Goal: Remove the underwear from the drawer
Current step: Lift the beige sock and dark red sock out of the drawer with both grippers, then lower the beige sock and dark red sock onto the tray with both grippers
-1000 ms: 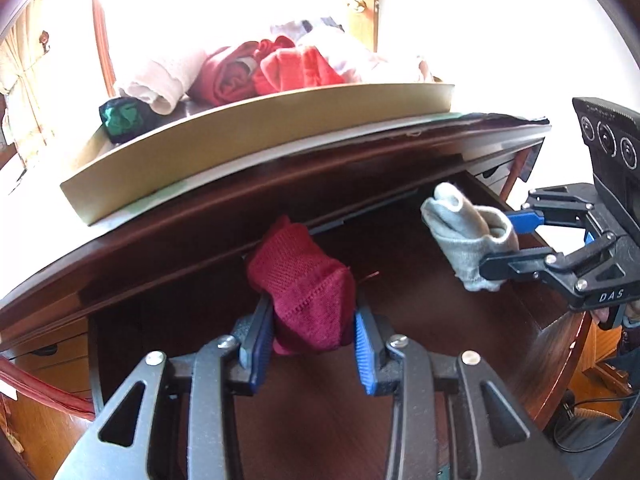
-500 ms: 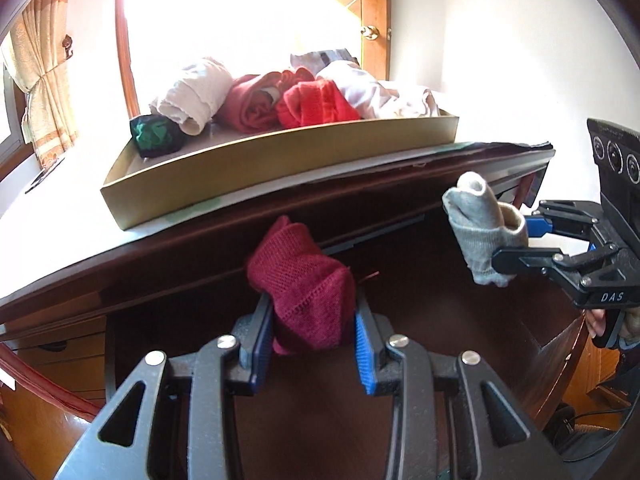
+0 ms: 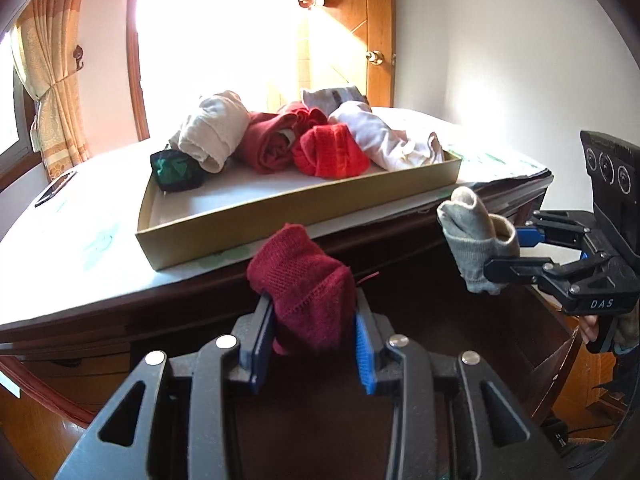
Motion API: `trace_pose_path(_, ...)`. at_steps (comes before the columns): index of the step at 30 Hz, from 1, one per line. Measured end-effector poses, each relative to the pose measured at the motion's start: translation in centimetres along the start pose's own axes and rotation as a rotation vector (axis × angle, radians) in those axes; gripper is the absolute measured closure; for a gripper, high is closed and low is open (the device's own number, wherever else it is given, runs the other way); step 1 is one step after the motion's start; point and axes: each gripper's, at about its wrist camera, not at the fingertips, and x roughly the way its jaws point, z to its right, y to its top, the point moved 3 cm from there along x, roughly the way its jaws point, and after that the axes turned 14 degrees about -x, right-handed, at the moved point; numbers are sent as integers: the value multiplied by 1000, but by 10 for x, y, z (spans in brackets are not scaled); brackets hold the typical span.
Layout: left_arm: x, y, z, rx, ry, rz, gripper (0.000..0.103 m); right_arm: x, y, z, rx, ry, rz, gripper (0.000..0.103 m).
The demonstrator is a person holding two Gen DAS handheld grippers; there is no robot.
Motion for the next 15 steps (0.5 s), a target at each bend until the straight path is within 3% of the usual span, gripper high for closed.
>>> trace_pose_path(15, -13, 43, -6, 38, 35, 92, 69, 1, 69, 12, -59, -23, 71, 61)
